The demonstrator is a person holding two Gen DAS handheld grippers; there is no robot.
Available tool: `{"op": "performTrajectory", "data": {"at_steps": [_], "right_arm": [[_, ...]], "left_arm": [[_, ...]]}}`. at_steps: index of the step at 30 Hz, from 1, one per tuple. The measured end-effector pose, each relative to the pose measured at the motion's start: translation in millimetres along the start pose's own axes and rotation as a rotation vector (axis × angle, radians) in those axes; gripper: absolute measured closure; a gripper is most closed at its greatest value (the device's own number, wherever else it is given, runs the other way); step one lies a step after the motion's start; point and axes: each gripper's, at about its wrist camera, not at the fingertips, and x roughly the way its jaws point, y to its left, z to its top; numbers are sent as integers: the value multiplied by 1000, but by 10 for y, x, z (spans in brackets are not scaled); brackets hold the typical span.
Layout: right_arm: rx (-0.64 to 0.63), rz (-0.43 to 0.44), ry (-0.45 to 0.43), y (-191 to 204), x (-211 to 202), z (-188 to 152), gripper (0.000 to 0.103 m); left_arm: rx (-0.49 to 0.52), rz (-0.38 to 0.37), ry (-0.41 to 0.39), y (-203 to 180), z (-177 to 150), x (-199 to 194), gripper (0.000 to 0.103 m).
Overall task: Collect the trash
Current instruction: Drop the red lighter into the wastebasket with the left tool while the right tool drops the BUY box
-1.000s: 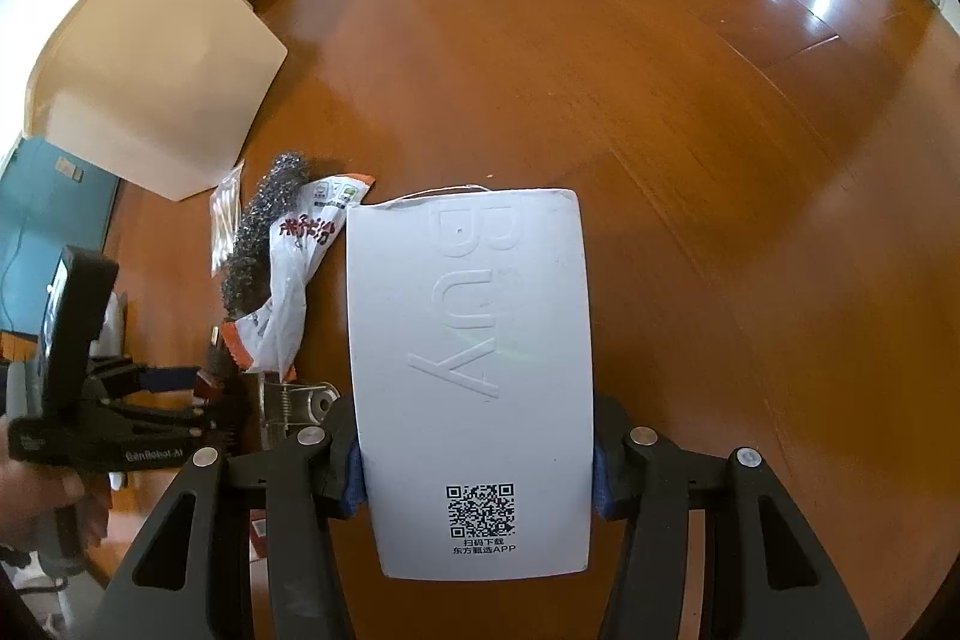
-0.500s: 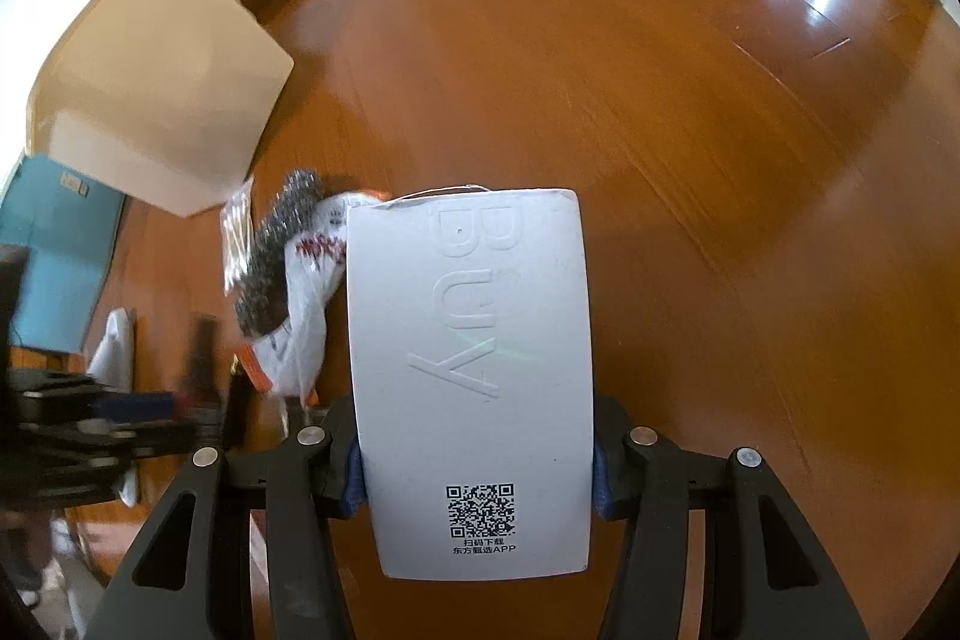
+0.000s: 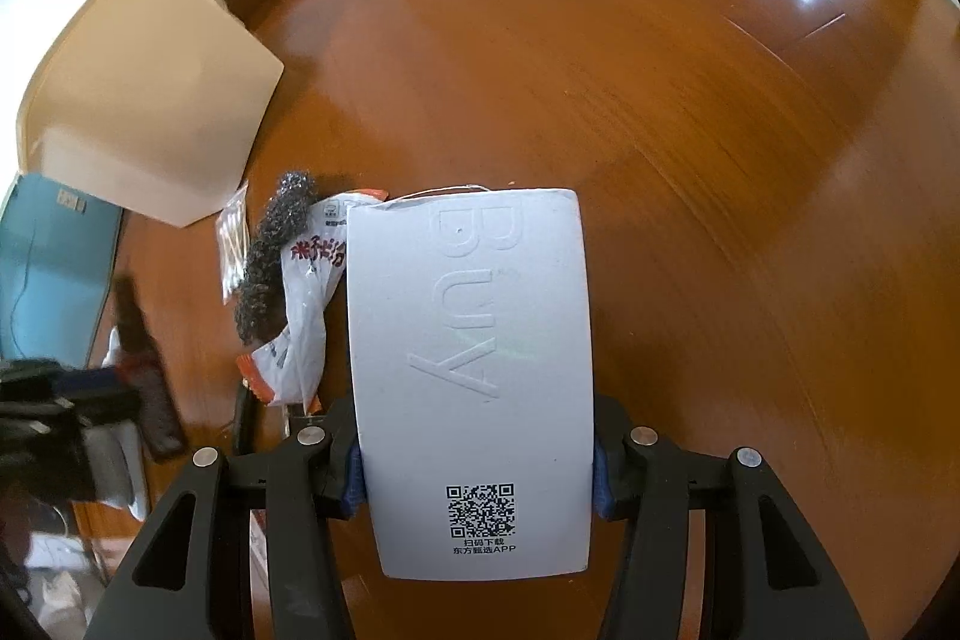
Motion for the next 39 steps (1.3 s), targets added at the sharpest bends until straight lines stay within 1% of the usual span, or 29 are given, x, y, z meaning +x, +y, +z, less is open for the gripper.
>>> {"op": "performTrajectory", "data": {"at_steps": [4,6,7,8,9,10,12,14,15,18,21,24,25,26,28,30,32,34,37,39], "right_arm": [[-9,8,-14,66,-7,50,47],[-12,12,-19,91,-12,81,47],[-16,15,-25,120,-13,101,47],[-18,17,-29,137,-17,116,47],[-21,20,-32,151,-22,130,47],[-23,22,-35,161,-33,142,47],[-26,27,-44,195,-45,181,47],[-28,31,-51,220,-61,205,47],[-31,32,-52,238,-61,215,47],[-42,31,-52,251,-83,226,47],[-46,24,-57,266,-115,242,47],[-52,21,-71,265,-182,276,47],[-55,20,-76,271,-204,294,47],[-59,20,-81,282,-226,320,47],[-67,19,-97,307,-281,362,47],[-78,21,-113,356,-339,421,47],[-102,26,-132,454,-411,496,47],[-136,38,-161,593,-524,595,47],[-185,71,-215,835,-720,788,47],[-220,94,-253,1014,-854,921,47]], "left_arm": [[18,-1,-84,-9,184,-588,73],[31,12,-141,33,376,-998,73],[32,16,-160,50,455,-1135,73],[30,23,-186,108,552,-1327,73],[27,36,-229,209,693,-1593,73],[24,49,-255,251,771,-1735,73],[12,96,-333,480,995,-2089,73],[-6,161,-379,737,1188,-2232,73],[-37,192,-382,919,1285,-2228,73],[-146,216,-320,1408,1457,-1940,73],[-245,195,-236,1745,1451,-1559,73],[-268,199,-146,1830,1382,-1253,73],[-278,205,-128,1849,1339,-1209,73],[-281,206,-129,1857,1315,-1222,73],[-264,205,-137,1843,1292,-1304,73],[-251,226,-152,1815,1312,-1397,73],[-245,240,-133,1744,1294,-1528,73],[-178,230,-99,1592,1151,-1708,73],[-52,242,-51,1333,879,-1874,72],[-33,233,-33,1304,685,-1937,72]]}}
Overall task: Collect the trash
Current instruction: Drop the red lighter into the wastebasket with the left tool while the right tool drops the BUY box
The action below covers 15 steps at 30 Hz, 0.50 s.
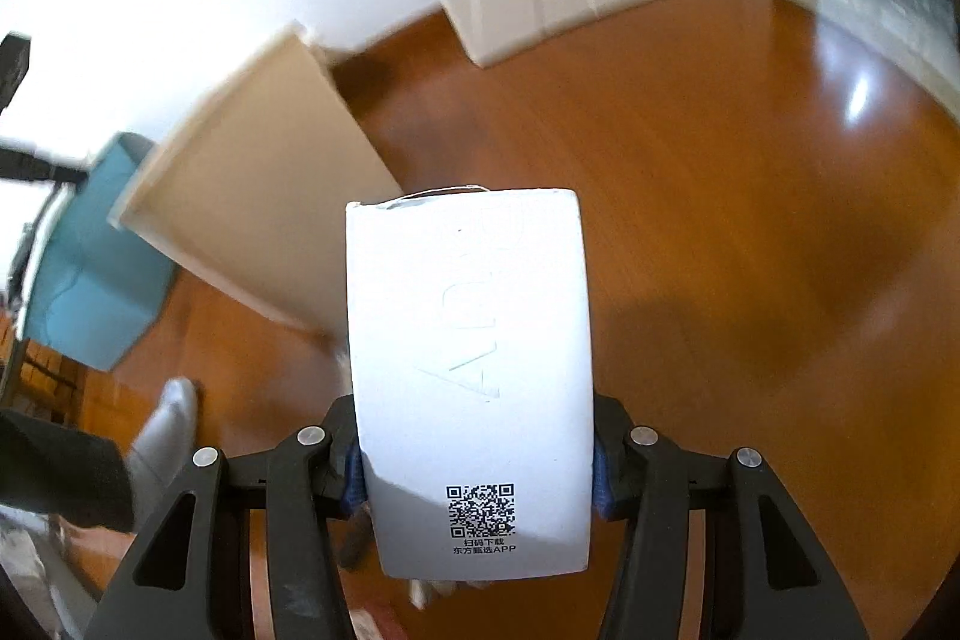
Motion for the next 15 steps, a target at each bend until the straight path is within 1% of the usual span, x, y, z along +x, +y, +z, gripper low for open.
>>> {"op": "performTrajectory", "data": {"at_steps": [1,3,6,10,12,13,15], "right_arm": [[-24,17,-24,102,-48,124,47],[-60,47,-57,262,-123,291,47],[-123,98,-95,534,-201,577,47],[-163,156,-128,870,-151,997,47],[-179,210,-142,1096,-78,1214,47],[-199,242,-139,1264,3,1351,47],[-239,256,-129,1546,172,1493,47]], "left_arm": [[-6,-11,15,-1,-75,-17,70],[-43,-63,64,21,-188,5,69],[-74,-136,125,42,-216,104,69],[-79,-154,149,70,-179,158,69],[-100,-171,138,115,-171,132,69],[-107,-171,131,135,-173,115,69],[-113,-173,131,168,-197,108,69]]}}
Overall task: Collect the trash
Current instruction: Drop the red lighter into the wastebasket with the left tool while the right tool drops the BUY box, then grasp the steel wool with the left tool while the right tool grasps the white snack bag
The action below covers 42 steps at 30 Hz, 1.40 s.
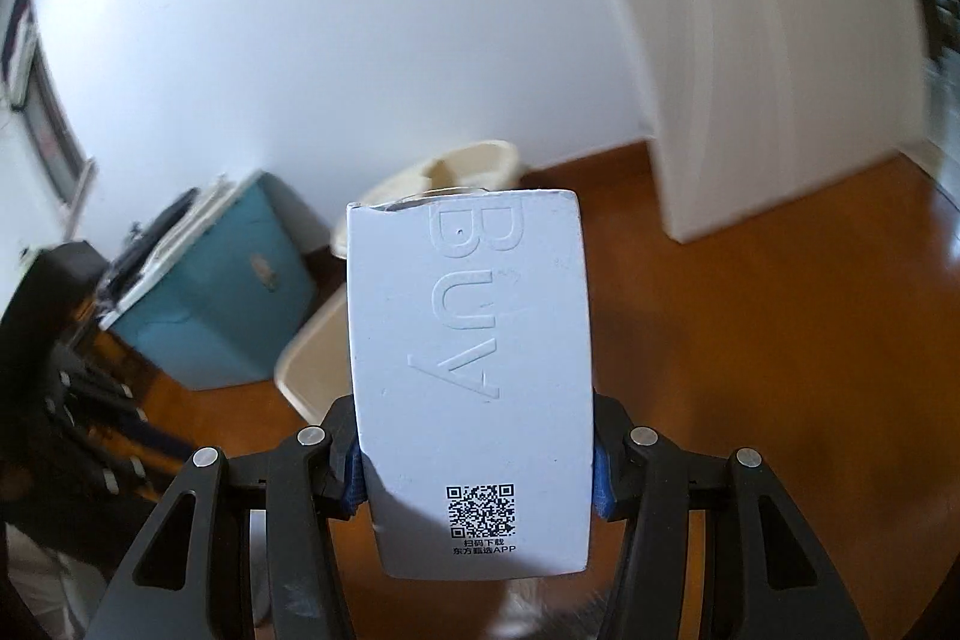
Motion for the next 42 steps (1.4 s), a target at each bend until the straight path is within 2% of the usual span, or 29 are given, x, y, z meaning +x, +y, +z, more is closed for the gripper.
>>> {"op": "performTrajectory", "data": {"at_steps": [7,10,11,13,16,18,19,20,23,24,25,27,28,29,31,33,35,36,40,42], "right_arm": [[18,76,96,269,694,155,45],[8,69,206,364,1065,146,25],[-4,66,215,369,1082,135,25],[-15,77,170,337,924,116,25],[35,84,70,104,463,-29,25],[36,33,35,-148,87,-383,24],[22,-34,54,-270,-42,-632,20],[2,-101,119,-406,-113,-953,19],[-4,-164,397,-714,-51,-1912,19],[10,-167,472,-787,-14,-2213,19],[33,-169,509,-841,-1,-2407,19],[171,-209,525,-1001,73,-2666,19],[330,-217,508,-1175,110,-2774,19],[426,-211,485,-1268,137,-2828,19],[513,-210,448,-1371,240,-2899,19],[489,-216,461,-1331,399,-2912,22],[454,-205,468,-1241,507,-2901,31],[419,-213,474,-1170,569,-2890,31],[247,-307,522,-945,762,-2816,35],[223,-326,533,-915,813,-2782,67]], "left_arm": [[-27,-23,49,63,-33,102,69],[-12,-23,53,11,-57,127,69],[-6,-25,55,-13,-61,135,69],[8,-21,61,-63,-67,169,69],[45,-11,81,-172,-108,267,69],[78,-7,114,-251,-153,361,69],[100,-5,133,-305,-185,426,69],[115,0,142,-336,-208,467,69],[180,43,179,-485,-308,671,69],[198,56,196,-538,-347,753,69],[206,62,210,-575,-388,806,69],[215,64,241,-654,-464,900,69],[218,59,256,-713,-495,941,69],[220,53,263,-760,-517,953,69],[230,41,263,-854,-545,956,69],[248,37,252,-946,-561,952,69],[261,40,247,-997,-577,959,69],[268,44,245,-1023,-583,981,69],[274,70,246,-1028,-602,1093,69],[278,84,236,-1043,-602,1216,69]]}}
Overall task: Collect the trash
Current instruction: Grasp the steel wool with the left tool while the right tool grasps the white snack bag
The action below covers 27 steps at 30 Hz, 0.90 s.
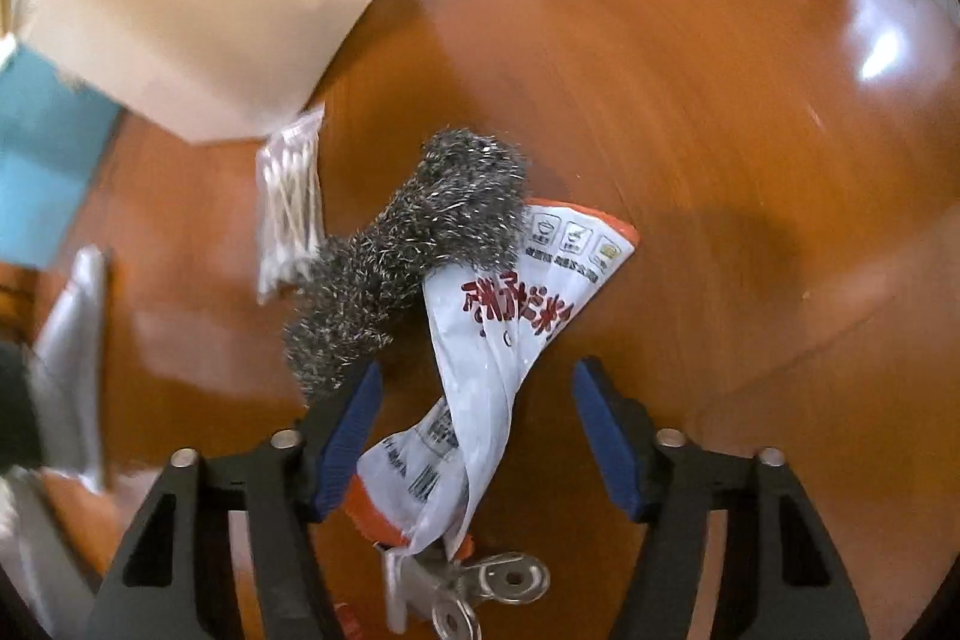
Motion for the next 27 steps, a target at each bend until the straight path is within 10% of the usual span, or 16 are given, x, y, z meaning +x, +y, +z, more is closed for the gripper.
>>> {"op": "performTrajectory", "data": {"at_steps": [3,11,27], "right_arm": [[27,2,-6,-46,-30,-63,82],[219,94,-102,-572,-493,-272,83],[427,112,-223,-1037,-891,-409,83]], "left_arm": [[21,26,-29,-71,133,197,69],[203,53,-203,-612,815,809,56],[224,-40,-182,-1260,1222,1507,56]]}}
